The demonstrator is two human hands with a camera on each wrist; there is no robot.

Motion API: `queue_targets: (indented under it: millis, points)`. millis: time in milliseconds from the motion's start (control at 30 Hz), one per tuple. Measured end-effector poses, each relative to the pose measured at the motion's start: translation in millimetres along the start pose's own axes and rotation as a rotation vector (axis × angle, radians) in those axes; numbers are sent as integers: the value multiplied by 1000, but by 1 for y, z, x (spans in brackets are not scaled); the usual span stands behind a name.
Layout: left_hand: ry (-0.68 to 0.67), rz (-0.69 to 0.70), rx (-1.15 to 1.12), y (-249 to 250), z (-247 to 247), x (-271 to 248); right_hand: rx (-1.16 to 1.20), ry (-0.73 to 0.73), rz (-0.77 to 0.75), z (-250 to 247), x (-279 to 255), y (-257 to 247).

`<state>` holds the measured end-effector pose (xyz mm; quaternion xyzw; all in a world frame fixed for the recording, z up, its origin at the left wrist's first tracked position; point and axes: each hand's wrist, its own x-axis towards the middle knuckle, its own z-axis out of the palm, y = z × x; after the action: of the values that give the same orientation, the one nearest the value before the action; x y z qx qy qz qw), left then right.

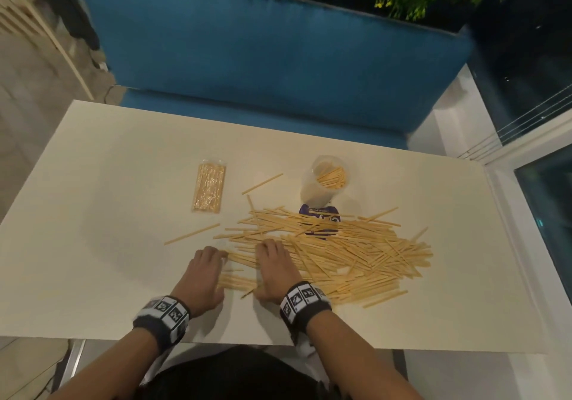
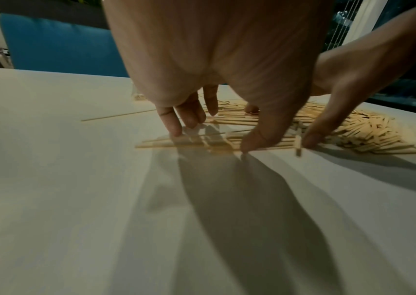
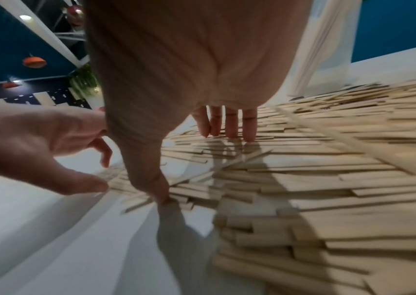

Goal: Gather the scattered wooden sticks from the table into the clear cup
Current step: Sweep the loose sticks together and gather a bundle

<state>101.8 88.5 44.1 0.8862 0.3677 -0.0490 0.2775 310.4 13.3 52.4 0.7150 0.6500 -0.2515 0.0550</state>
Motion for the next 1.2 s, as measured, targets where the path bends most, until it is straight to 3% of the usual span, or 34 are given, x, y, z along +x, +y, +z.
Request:
queue_targets:
  millis: [133,233,400,567,667,967,1100,1200]
  points:
    - [68,22,-219,12,3,21,38,153,-26,0,10,6]
    - [170,46,-222,12,0,30,81,234,30,-10,10,13]
    - [200,15,-64,-6,-10,25,44,89,116,-14,18,17]
    - [148,-118,71,-18,-9,13,59,148,27,-4,21,2]
    - [162,-194,-11,-23,-5,9,42,141,5,-2,24,-4]
    - [185,-105,-391,-13,-1,18,-94,69,41,-1,32,-11]
    - [271,-94,-283,-20,-2,13,-107,91,11,-5,27,-8]
    - [238,-132,-185,-27,0,12,-91,71,-8,-5,25,-8]
